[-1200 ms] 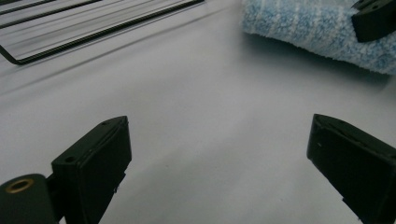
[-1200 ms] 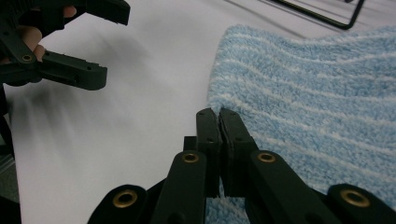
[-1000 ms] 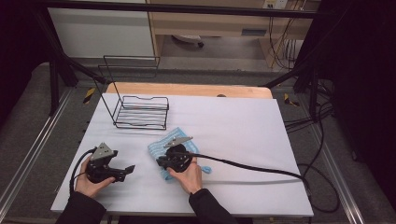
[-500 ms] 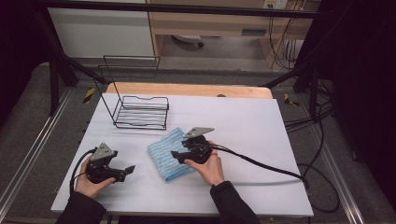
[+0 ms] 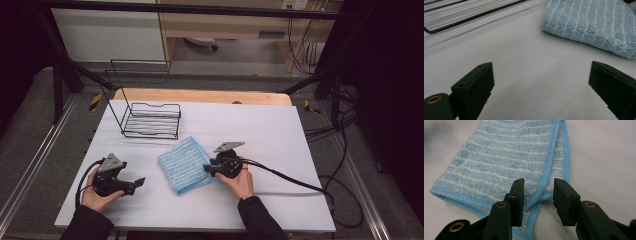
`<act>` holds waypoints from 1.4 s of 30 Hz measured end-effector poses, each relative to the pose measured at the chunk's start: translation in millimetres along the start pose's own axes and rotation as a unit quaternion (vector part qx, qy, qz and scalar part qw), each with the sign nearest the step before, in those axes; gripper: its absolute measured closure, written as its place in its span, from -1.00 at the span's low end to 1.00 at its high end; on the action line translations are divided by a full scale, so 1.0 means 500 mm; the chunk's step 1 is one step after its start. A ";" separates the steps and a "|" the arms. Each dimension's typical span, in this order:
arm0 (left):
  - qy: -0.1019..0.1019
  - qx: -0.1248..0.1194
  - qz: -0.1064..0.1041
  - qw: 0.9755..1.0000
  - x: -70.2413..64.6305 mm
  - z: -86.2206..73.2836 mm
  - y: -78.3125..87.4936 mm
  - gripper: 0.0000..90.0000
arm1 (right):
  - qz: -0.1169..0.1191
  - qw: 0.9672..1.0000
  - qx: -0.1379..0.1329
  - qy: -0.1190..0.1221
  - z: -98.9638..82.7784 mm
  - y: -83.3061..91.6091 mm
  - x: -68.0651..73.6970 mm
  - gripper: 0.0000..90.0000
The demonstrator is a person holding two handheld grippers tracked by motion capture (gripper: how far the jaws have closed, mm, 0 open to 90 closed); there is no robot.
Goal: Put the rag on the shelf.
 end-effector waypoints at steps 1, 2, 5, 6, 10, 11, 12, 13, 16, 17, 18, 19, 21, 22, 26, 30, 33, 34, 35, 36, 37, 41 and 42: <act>-0.001 0.000 -0.001 1.000 0.000 0.000 0.000 -0.86 | 0.000 1.000 0.000 -0.005 0.002 -0.003 -0.004 0.37; -0.001 0.000 -0.001 1.000 0.000 0.000 0.000 -0.86 | 0.000 1.000 0.000 -0.005 0.002 -0.003 -0.004 0.37; -0.001 0.000 -0.001 1.000 0.000 0.000 0.000 -0.85 | -0.001 1.000 -0.003 -0.005 0.004 -0.009 -0.009 0.34; 0.000 0.000 -0.001 1.000 0.000 0.000 0.000 -0.85 | -0.004 1.000 -0.002 -0.005 0.005 -0.012 -0.014 0.23; -0.002 0.001 -0.002 1.000 -0.001 0.000 0.000 -0.85 | -0.005 1.000 0.004 -0.010 0.005 -0.024 -0.022 0.08; -0.002 0.001 -0.002 1.000 -0.001 0.000 0.000 -0.85 | -0.002 1.000 0.006 -0.011 0.004 -0.029 -0.024 0.07; -0.002 0.001 -0.002 1.000 -0.001 0.000 -0.001 -0.85 | 0.001 1.000 0.007 -0.015 0.004 -0.033 -0.025 0.07; -0.002 0.001 -0.002 1.000 0.000 0.000 -0.001 -0.85 | 0.004 1.000 0.009 -0.018 0.003 -0.036 -0.026 0.10; -0.001 0.002 -0.002 1.000 0.001 -0.001 -0.001 -0.85 | 0.015 0.999 0.013 -0.033 0.002 -0.039 -0.025 0.26; -0.001 0.002 -0.002 1.000 0.000 -0.001 -0.001 -0.85 | 0.018 0.999 0.013 -0.037 0.003 -0.038 -0.023 0.33; -0.001 0.002 -0.002 1.000 0.000 -0.001 -0.001 -0.85 | 0.018 0.999 0.015 -0.041 0.003 -0.036 -0.022 0.39; -0.001 0.002 -0.002 1.000 0.000 0.000 -0.001 -0.85 | 0.019 0.999 0.016 -0.041 0.003 -0.035 -0.022 0.45; -0.002 0.002 -0.002 1.000 0.000 0.000 -0.001 -0.85 | 0.019 0.999 0.017 -0.047 0.003 -0.032 -0.020 0.54; -0.001 0.002 -0.002 1.000 0.000 0.000 -0.001 -0.85 | 0.018 0.998 0.018 -0.050 0.004 -0.028 -0.019 0.65; 0.000 0.002 -0.002 1.000 0.001 -0.001 -0.001 -0.85 | 0.022 0.998 0.018 -0.061 0.007 -0.019 -0.016 0.77; -0.001 0.002 -0.002 1.000 0.000 -0.001 -0.001 -0.85 | 0.029 0.996 0.023 -0.078 0.007 -0.008 -0.004 0.81; -0.001 0.002 -0.002 1.000 0.001 0.000 -0.001 -0.85 | 0.030 0.996 0.024 -0.085 0.005 -0.004 0.001 0.82; -0.001 0.002 -0.002 1.000 0.001 0.000 -0.001 -0.85 | 0.033 0.995 0.024 -0.092 0.005 -0.003 0.004 0.82; -0.001 0.002 -0.002 1.000 0.001 0.000 -0.001 -0.85 | 0.035 0.995 0.023 -0.092 0.006 -0.001 0.006 0.82; -0.001 0.002 -0.002 1.000 0.001 0.000 -0.001 -0.85 | 0.031 0.996 0.020 -0.086 0.008 0.001 0.010 0.81; -0.001 0.003 -0.002 1.000 0.000 0.000 -0.001 -0.85 | 0.028 0.996 0.014 -0.082 0.010 0.000 0.009 0.79; -0.002 0.002 -0.002 1.000 0.000 0.000 -0.001 -0.85 | 0.007 0.999 0.007 -0.050 0.007 -0.019 -0.005 0.54; -0.002 0.002 -0.002 1.000 0.000 0.000 -0.001 -0.85 | 0.007 0.999 0.007 -0.050 0.007 -0.019 -0.005 0.54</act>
Point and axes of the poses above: each handheld gripper's, and its own axes: y roughly backward along the jaws, z roughly out of its top, x roughly to its left, the point moved 4 cm from there along -y, roughly forward along the jaws, and after that the axes turned 3 degrees about -x, right-handed, at the moved point
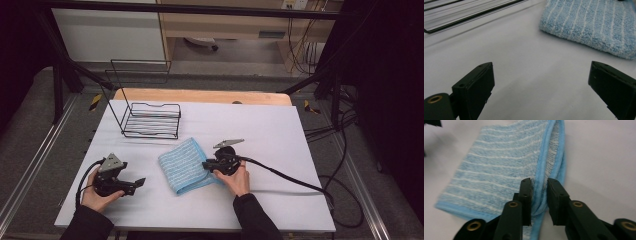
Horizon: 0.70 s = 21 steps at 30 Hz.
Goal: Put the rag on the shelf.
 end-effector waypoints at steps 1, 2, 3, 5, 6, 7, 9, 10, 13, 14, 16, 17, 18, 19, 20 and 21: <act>0.000 0.000 0.000 1.000 0.000 0.000 0.000 -0.85 | -0.003 1.000 -0.002 0.010 -0.001 -0.006 -0.004 0.42; 0.000 0.000 0.000 1.000 0.001 0.000 0.000 -0.85 | -0.009 1.000 -0.006 0.020 -0.002 -0.012 -0.008 0.34; 0.000 0.000 0.000 1.000 0.001 -0.001 0.000 -0.85 | -0.008 1.000 -0.007 0.023 -0.003 -0.016 -0.010 0.29; 0.000 0.000 0.000 1.000 0.001 -0.001 0.000 -0.85 | -0.002 1.000 -0.003 0.018 -0.005 -0.024 -0.013 0.25; 0.000 0.000 0.000 1.000 0.001 0.000 0.000 -0.85 | 0.000 1.000 -0.002 0.017 -0.005 -0.027 -0.015 0.25; -0.001 0.000 0.000 1.000 0.000 0.000 0.000 -0.85 | 0.003 1.000 -0.001 0.016 -0.004 -0.027 -0.016 0.28; -0.001 0.001 0.000 1.000 0.000 0.000 0.000 -0.85 | 0.009 1.000 0.006 -0.001 -0.004 -0.024 -0.014 0.50; -0.001 0.001 0.000 1.000 0.000 0.000 0.000 -0.85 | 0.009 1.000 0.006 -0.001 -0.004 -0.024 -0.014 0.50; 0.000 -0.001 0.000 1.000 0.000 0.000 0.001 -0.85 | 0.004 1.000 -0.005 -0.006 -0.002 -0.014 -0.007 0.73; 0.001 -0.001 0.000 1.000 0.001 0.000 0.001 -0.85 | 0.006 1.000 -0.005 -0.008 -0.001 -0.009 -0.004 0.75; 0.001 0.000 0.000 1.000 0.001 -0.001 0.000 -0.85 | 0.006 1.000 -0.007 -0.011 0.000 0.002 0.003 0.78; 0.000 0.001 0.000 1.000 0.001 -0.001 0.000 -0.85 | 0.005 1.000 -0.007 -0.022 0.001 0.013 0.013 0.79; 0.000 0.001 0.000 1.000 0.000 0.000 0.000 -0.85 | 0.005 1.000 -0.007 -0.022 0.001 0.013 0.013 0.79; -0.001 0.000 0.000 1.000 0.000 0.000 0.000 -0.85 | 0.005 1.000 -0.007 -0.027 0.001 0.018 0.018 0.80; -0.001 0.000 0.000 1.000 0.000 0.000 0.000 -0.85 | 0.011 0.999 -0.012 -0.046 0.002 0.029 0.030 0.80; -0.001 0.000 0.000 1.000 0.000 0.000 0.000 -0.85 | 0.012 0.998 -0.013 -0.055 0.001 0.034 0.036 0.80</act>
Point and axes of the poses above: each handheld gripper's, and its own axes: y roughly backward along the jaws, z roughly out of its top, x roughly to its left, the point moved 4 cm from there along -y, roughly forward along the jaws, and after that the axes turned 3 degrees about -x, right-handed, at the moved point
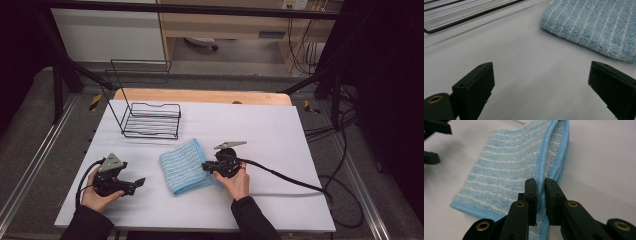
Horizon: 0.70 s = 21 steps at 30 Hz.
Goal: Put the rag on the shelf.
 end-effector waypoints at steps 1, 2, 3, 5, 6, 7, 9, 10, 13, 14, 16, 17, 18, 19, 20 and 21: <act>0.000 0.000 0.000 1.000 0.000 0.000 0.000 -0.85 | 0.000 1.000 0.001 -0.009 -0.003 0.003 0.004 0.80; 0.000 0.000 0.000 1.000 0.000 0.000 0.000 -0.85 | 0.000 1.000 0.001 -0.009 -0.003 0.003 0.004 0.80; 0.000 0.000 0.000 1.000 0.000 0.000 0.000 -0.85 | -0.008 1.000 0.013 -0.017 -0.013 0.004 0.009 0.80; 0.000 0.000 0.000 1.000 0.000 0.000 0.000 -0.85 | -0.018 0.999 0.027 -0.016 -0.024 -0.001 0.008 0.80; 0.000 0.000 0.000 1.000 0.000 0.000 0.000 -0.85 | -0.024 0.999 0.032 -0.014 -0.029 -0.005 0.006 0.79; 0.000 0.000 0.000 1.000 -0.001 0.000 0.001 -0.85 | -0.027 0.999 0.036 -0.010 -0.032 -0.008 0.004 0.79; 0.001 -0.001 0.000 1.000 0.000 0.000 0.001 -0.85 | -0.031 0.999 0.038 -0.004 -0.035 -0.010 0.003 0.78; 0.002 -0.001 0.000 1.000 0.000 0.000 0.001 -0.85 | -0.034 0.999 0.040 0.002 -0.037 -0.011 0.002 0.76; 0.001 0.000 0.000 1.000 0.000 0.000 0.001 -0.85 | -0.044 0.998 0.033 0.040 -0.042 -0.011 -0.001 0.45; 0.000 0.000 0.000 1.000 0.000 0.000 0.001 -0.85 | -0.050 0.997 0.029 0.051 -0.043 -0.011 -0.002 0.38; 0.000 0.000 0.000 1.000 -0.001 0.000 0.001 -0.85 | -0.041 0.997 0.029 0.059 -0.045 -0.012 -0.004 0.37; 0.000 0.000 0.000 1.000 -0.001 0.000 0.001 -0.85 | -0.041 0.997 0.029 0.059 -0.045 -0.012 -0.004 0.37; 0.000 0.000 0.000 1.000 -0.001 0.000 0.000 -0.85 | -0.036 0.997 0.031 0.056 -0.047 -0.014 -0.004 0.38; 0.000 0.000 0.000 1.000 -0.001 0.000 0.000 -0.85 | -0.027 0.998 0.035 0.054 -0.049 -0.016 -0.005 0.38; 0.001 0.001 0.000 1.000 -0.001 0.000 0.000 -0.85 | -0.023 0.998 0.035 0.050 -0.050 -0.017 -0.006 0.38; 0.000 0.001 0.000 1.000 -0.001 0.000 0.000 -0.85 | -0.022 0.998 0.036 0.044 -0.050 -0.017 -0.007 0.39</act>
Point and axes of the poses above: each handheld gripper's, and its own axes: y roughly backward along the jaws, z roughly out of its top, x roughly to its left, the point moved 4 cm from there along -y, roughly forward along the jaws, and after that the axes turned 3 degrees about -x, right-handed, at the moved point
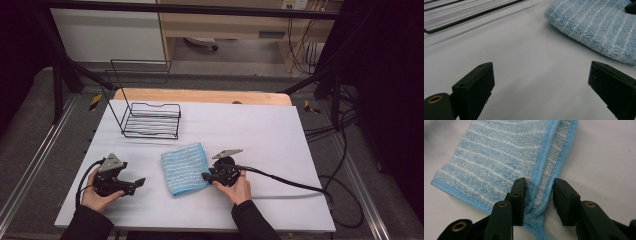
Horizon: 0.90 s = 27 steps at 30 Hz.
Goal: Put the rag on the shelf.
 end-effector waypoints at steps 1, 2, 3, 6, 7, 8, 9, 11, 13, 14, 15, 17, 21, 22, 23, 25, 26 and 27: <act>0.000 0.000 -0.001 1.000 0.000 0.000 0.000 -0.85 | 0.002 1.000 0.001 -0.004 0.000 0.000 -0.001 0.40; 0.001 -0.001 -0.001 1.000 -0.001 0.001 -0.001 -0.85 | 0.001 1.000 0.002 -0.008 0.001 -0.001 0.000 0.43; 0.001 -0.001 -0.002 1.000 -0.001 0.001 -0.001 -0.85 | 0.003 1.000 0.004 -0.019 0.001 -0.001 0.001 0.57; 0.000 -0.001 -0.003 1.000 -0.002 0.001 -0.001 -0.85 | 0.012 1.000 0.004 -0.025 0.001 -0.003 0.003 0.68; 0.000 -0.001 -0.002 1.000 -0.002 0.001 -0.001 -0.85 | 0.013 1.000 0.003 -0.028 0.001 -0.003 0.004 0.70; 0.000 -0.001 -0.003 1.000 -0.002 0.002 0.000 -0.85 | 0.012 0.999 0.002 -0.031 0.001 -0.003 0.004 0.73; 0.003 -0.003 -0.002 1.000 -0.001 0.002 0.000 -0.85 | 0.019 0.999 -0.005 -0.042 0.003 -0.001 0.009 0.76; 0.003 -0.003 -0.002 1.000 0.000 0.002 0.001 -0.85 | 0.030 0.998 -0.012 -0.059 0.002 0.000 0.022 0.76; 0.005 -0.004 -0.002 1.000 0.002 0.002 0.002 -0.85 | 0.029 0.998 -0.014 -0.060 0.001 -0.001 0.032 0.77; 0.005 -0.004 -0.002 1.000 0.001 0.002 0.002 -0.85 | 0.034 0.997 -0.021 -0.071 0.001 -0.003 0.051 0.77; 0.005 -0.004 -0.002 1.000 0.001 0.002 0.002 -0.85 | 0.034 0.997 -0.021 -0.071 0.001 -0.003 0.051 0.77; 0.005 -0.006 -0.002 1.000 0.000 0.003 0.003 -0.85 | 0.041 0.995 -0.024 -0.092 -0.001 -0.008 0.085 0.77; 0.006 -0.007 -0.002 1.000 0.001 0.003 0.005 -0.85 | 0.037 0.996 -0.027 -0.082 0.001 -0.008 0.111 0.77; 0.006 -0.006 -0.002 1.000 0.001 0.003 0.005 -0.85 | 0.025 0.997 -0.027 -0.073 0.003 -0.006 0.110 0.76; 0.006 -0.007 -0.002 1.000 0.001 0.003 0.005 -0.85 | 0.001 0.998 -0.026 -0.065 0.006 -0.001 0.096 0.76; 0.005 -0.007 -0.003 1.000 0.000 0.004 0.006 -0.85 | -0.011 0.997 -0.022 -0.067 0.004 0.005 0.080 0.75; 0.006 -0.007 -0.003 1.000 0.001 0.003 0.005 -0.85 | -0.011 0.997 -0.022 -0.067 0.004 0.005 0.080 0.75; 0.007 -0.007 -0.003 1.000 0.001 0.003 0.004 -0.85 | -0.013 0.997 -0.017 -0.071 0.001 0.006 0.075 0.73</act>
Point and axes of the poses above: each handheld gripper's, and its own axes: y roughly backward along the jaws, z roughly out of its top, x roughly to its left, the point moved 4 cm from there along -y, roughly forward along the jaws, and after that the axes turned 3 degrees about -x, right-handed, at the moved point
